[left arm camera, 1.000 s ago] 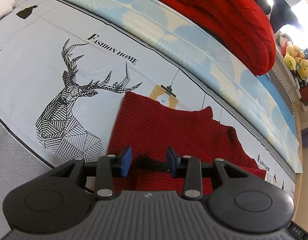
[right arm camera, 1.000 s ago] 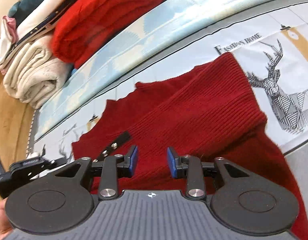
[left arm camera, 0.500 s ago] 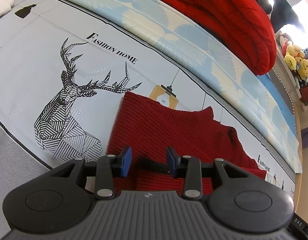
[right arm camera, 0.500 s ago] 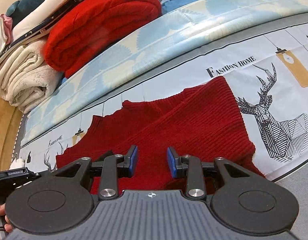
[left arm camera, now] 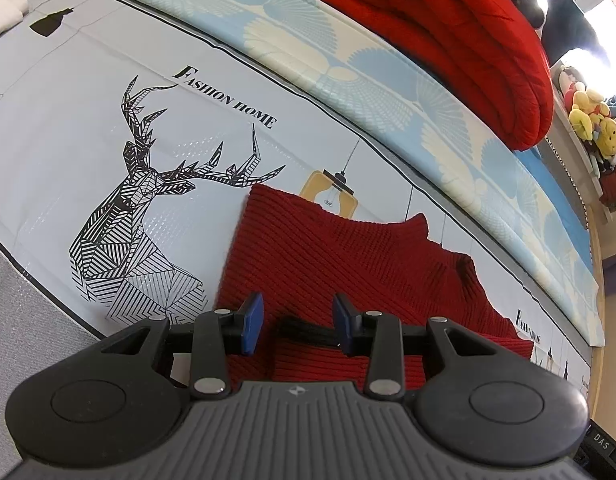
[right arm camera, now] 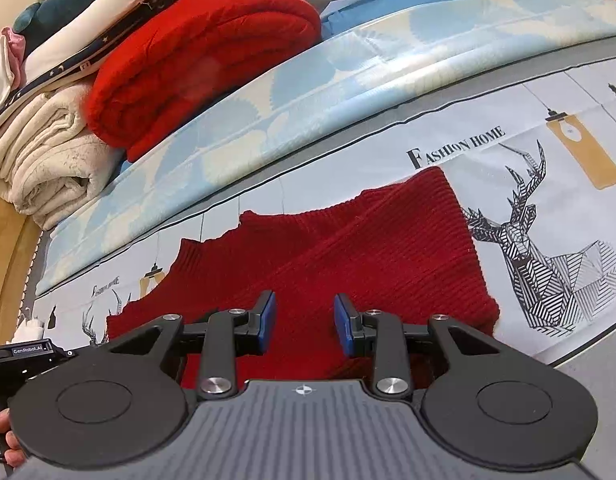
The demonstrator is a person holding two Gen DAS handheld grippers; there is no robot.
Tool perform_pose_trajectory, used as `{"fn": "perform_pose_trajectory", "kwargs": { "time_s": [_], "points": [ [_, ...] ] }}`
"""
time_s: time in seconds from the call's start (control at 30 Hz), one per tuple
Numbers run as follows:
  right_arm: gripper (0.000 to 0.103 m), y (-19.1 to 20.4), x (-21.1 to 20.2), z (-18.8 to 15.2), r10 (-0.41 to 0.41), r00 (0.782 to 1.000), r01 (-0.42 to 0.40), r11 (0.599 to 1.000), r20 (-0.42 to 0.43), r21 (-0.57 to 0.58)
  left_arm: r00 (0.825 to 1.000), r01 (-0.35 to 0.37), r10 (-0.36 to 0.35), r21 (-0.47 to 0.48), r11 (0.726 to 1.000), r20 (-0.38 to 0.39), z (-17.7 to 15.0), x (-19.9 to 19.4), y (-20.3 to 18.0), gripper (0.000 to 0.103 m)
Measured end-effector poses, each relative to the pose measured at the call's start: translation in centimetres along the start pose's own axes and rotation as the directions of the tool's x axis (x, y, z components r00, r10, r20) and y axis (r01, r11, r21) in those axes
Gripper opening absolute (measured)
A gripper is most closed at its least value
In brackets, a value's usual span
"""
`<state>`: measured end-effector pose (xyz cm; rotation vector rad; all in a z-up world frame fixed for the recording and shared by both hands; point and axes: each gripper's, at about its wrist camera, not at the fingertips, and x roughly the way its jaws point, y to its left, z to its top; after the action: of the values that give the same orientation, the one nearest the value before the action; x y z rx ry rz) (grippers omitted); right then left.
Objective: Fold small clothes
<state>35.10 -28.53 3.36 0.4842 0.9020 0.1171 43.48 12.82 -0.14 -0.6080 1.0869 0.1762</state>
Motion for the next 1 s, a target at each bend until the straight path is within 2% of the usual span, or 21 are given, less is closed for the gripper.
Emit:
{"fn": "perform_pose_trajectory", "kwargs": {
  "time_s": [0.17, 0.43, 0.53, 0.63, 0.7, 0.77, 0.87, 0.93, 1.0],
  "points": [
    [0.035, -0.3, -0.7, 0.9, -0.031, 0.999, 0.032, 0.999, 0.041, -0.029, 1.0, 0.011, -0.011, 0.003, 1.0, -0.01, 0.0, 0.1, 0.3, 0.042],
    [0.034, -3.7, -2.2, 3.3, -0.101, 0.99, 0.098, 0.995, 0.103, 0.028, 0.998, 0.022, -0.02, 0.034, 0.999, -0.06, -0.6, 1.4, 0.3, 0.043],
    [0.035, -5.2, -2.3, 3.8, -0.122, 0.988, 0.116, 0.991, 0.098, 0.063, 0.996, 0.017, -0.01, 0.081, 0.997, -0.087, -1.2, 2.3, -0.3, 0.053],
    [0.036, -6.3, -1.9, 3.7, -0.103, 0.993, 0.095, 0.987, 0.058, 0.127, 0.993, -0.003, 0.017, 0.119, 0.993, -0.116, -2.1, 3.6, -0.6, 0.055],
    [0.039, -7.5, -1.1, 3.1, -0.064, 0.998, 0.06, 0.971, 0.012, 0.232, 0.99, -0.015, 0.034, 0.135, 0.991, -0.136, -2.7, 4.4, -0.7, 0.055],
    [0.04, -8.4, -0.3, 2.6, -0.057, 0.998, 0.062, 0.95, -0.026, 0.306, 0.988, -0.026, 0.048, 0.149, 0.989, -0.144, -3.1, 5.0, -0.9, 0.055],
    [0.045, -9.6, 0.6, 1.4, -0.125, 0.99, 0.138, 0.905, -0.057, 0.402, 0.988, -0.042, 0.068, 0.174, 0.984, -0.141, -3.6, 5.4, -1.2, 0.057],
    [0.046, -10.8, 0.9, 0.3, -0.176, 0.98, 0.197, 0.849, -0.091, 0.49, 0.988, -0.042, 0.069, 0.19, 0.981, -0.141, -3.8, 5.4, -1.5, 0.059],
    [0.046, -11.7, 1.4, -0.6, -0.175, 0.975, 0.22, 0.812, -0.134, 0.541, 0.988, -0.048, 0.075, 0.195, 0.98, -0.137, -3.9, 5.3, -1.6, 0.059]
  ]
}}
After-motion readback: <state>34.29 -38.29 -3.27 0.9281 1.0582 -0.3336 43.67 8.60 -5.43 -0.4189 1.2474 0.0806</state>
